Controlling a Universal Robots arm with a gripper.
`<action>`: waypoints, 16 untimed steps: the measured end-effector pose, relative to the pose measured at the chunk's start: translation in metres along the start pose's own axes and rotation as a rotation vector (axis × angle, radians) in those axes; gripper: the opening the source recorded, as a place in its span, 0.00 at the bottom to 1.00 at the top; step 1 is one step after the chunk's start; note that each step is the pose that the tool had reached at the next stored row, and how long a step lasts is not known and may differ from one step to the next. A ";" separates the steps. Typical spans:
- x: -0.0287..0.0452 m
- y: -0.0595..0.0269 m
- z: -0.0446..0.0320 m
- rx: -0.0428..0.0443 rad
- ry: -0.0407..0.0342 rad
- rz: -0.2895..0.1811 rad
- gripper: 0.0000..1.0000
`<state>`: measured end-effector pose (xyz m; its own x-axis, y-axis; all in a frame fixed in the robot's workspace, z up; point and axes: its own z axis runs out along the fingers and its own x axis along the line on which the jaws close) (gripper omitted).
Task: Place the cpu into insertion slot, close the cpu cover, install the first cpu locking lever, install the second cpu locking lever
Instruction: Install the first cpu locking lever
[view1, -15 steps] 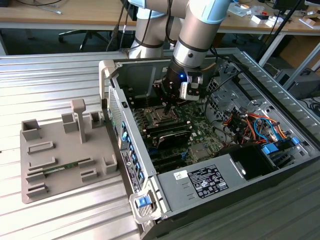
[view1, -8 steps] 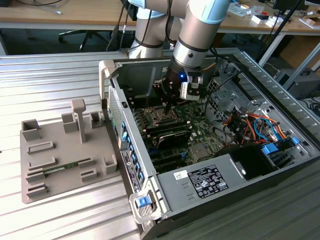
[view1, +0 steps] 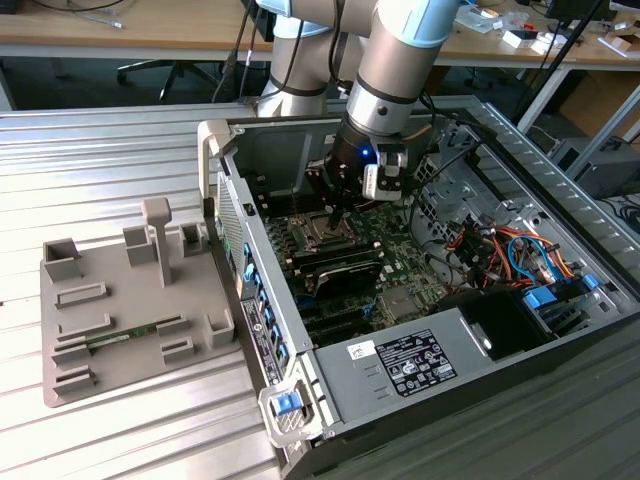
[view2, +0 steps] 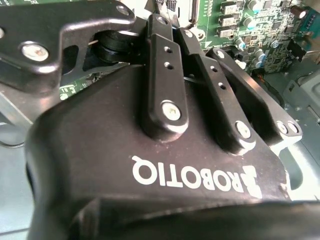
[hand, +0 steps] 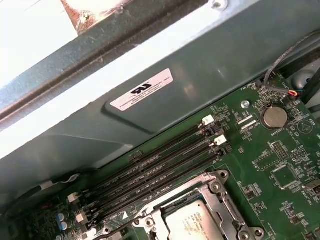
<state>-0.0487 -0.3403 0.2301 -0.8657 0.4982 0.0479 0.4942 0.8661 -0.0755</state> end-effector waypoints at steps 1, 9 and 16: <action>0.0000 0.0000 0.0000 0.0001 -0.0002 -0.002 0.10; 0.0000 0.0000 0.0000 0.0009 -0.0014 -0.019 0.10; 0.0000 0.0000 0.0000 0.0014 -0.0022 -0.029 0.10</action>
<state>-0.0487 -0.3403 0.2301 -0.8799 0.4728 0.0479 0.4688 0.8801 -0.0755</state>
